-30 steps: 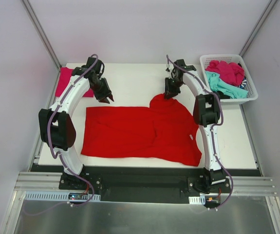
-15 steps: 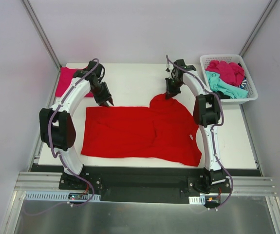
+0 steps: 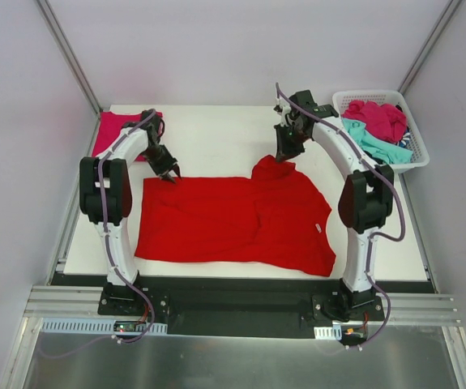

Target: Fold and stack the t-shirts

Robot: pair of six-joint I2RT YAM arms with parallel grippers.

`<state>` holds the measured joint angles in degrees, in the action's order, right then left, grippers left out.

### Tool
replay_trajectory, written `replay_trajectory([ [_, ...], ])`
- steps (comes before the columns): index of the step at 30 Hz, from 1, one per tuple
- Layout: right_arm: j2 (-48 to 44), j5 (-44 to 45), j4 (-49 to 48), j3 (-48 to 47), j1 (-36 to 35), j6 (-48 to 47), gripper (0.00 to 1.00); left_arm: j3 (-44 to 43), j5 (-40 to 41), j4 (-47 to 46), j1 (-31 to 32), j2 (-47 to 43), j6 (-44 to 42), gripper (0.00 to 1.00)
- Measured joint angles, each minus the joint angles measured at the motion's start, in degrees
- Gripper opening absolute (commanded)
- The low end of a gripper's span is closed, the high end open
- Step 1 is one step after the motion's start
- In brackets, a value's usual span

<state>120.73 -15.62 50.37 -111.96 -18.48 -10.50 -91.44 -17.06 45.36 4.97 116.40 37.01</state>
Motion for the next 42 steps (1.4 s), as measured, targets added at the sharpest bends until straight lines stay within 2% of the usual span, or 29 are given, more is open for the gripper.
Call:
replay_trajectory([
  [5, -5.03, 0.2, -0.57, 2.75, -1.14, -0.02, 0.01, -5.7, 6.38, 2.01, -1.44, 3.43, 0.07, 0.25],
  [11, -5.6, 0.37, -0.79, 4.22, -1.29, 0.0, 0.01, -11.78, 14.08, 4.35, -1.44, 4.55, -0.2, 0.25],
  [18, -6.32, 0.46, -0.74, 5.95, -1.33, 0.04, 0.01, -10.64, 22.18, 6.93, -2.86, 4.55, -0.33, 0.24],
  [23, -8.2, 0.46, -1.05, 6.23, -1.6, 0.24, 0.01, -6.64, 23.93, 8.24, -6.23, 4.57, -0.31, 0.24],
  [29, -9.99, 0.5, -1.31, 7.96, -2.25, 0.24, 0.01, -6.45, 25.11, 8.59, -8.5, 4.57, -0.39, 0.24],
  [42, -11.82, 0.66, -1.62, 11.08, -3.23, 0.2, 0.01, -13.09, 25.11, 8.94, -8.76, 8.87, -2.08, 0.24],
])
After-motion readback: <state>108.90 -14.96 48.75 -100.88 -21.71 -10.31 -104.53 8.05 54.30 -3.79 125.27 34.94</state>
